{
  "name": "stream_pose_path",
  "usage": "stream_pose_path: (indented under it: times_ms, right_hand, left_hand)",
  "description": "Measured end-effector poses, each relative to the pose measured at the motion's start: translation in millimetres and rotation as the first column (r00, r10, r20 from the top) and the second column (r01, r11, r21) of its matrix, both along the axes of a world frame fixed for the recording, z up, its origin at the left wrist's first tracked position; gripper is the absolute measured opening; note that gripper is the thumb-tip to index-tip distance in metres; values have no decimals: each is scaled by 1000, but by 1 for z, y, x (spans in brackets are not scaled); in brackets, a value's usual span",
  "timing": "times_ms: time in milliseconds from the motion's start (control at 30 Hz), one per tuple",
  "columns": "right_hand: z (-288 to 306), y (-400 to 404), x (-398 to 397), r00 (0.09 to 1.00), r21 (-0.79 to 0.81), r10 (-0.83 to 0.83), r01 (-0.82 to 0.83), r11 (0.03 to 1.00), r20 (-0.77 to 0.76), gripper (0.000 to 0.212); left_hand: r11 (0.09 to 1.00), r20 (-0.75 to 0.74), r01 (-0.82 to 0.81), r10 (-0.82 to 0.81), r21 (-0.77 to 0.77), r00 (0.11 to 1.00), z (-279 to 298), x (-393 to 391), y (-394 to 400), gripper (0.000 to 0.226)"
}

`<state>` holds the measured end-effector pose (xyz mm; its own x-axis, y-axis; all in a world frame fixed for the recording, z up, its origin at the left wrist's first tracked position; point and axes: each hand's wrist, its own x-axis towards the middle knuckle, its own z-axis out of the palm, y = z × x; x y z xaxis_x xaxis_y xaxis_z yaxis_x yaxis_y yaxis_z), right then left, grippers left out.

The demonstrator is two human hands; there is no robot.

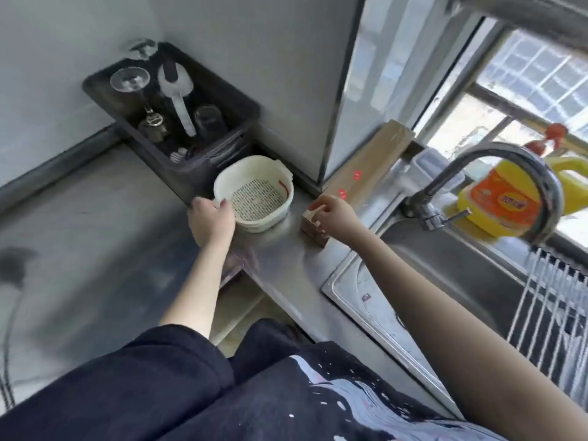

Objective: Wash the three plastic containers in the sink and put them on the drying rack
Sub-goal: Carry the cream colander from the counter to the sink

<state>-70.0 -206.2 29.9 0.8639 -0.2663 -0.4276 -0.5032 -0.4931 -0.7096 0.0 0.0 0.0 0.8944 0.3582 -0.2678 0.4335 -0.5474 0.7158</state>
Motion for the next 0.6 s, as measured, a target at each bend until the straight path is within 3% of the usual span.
stream_pose_path:
  times_ms: [100, 200, 400, 600]
  right_hand:
    - [2, 7, 11, 1000, 20, -21, 21, 1000, -19, 33]
    - [2, 12, 18, 998, 20, -3, 4, 1000, -62, 37]
    - [5, 8, 21, 996, 53, 0, 4, 999, -91, 39]
    - [9, 2, 20, 996, 101, -38, 46, 994, -85, 33]
  left_hand:
    - [983, -210, -116, 85, -144, 974, -15, 20, 16, 72]
    - [924, -307, -141, 27, -356, 951, -26, 30, 15, 57]
    - [822, -302, -196, 31, -535, 953, -34, 41, 11, 36]
    - [889, -147, -33, -39, -457, 988, -20, 36, 12, 21]
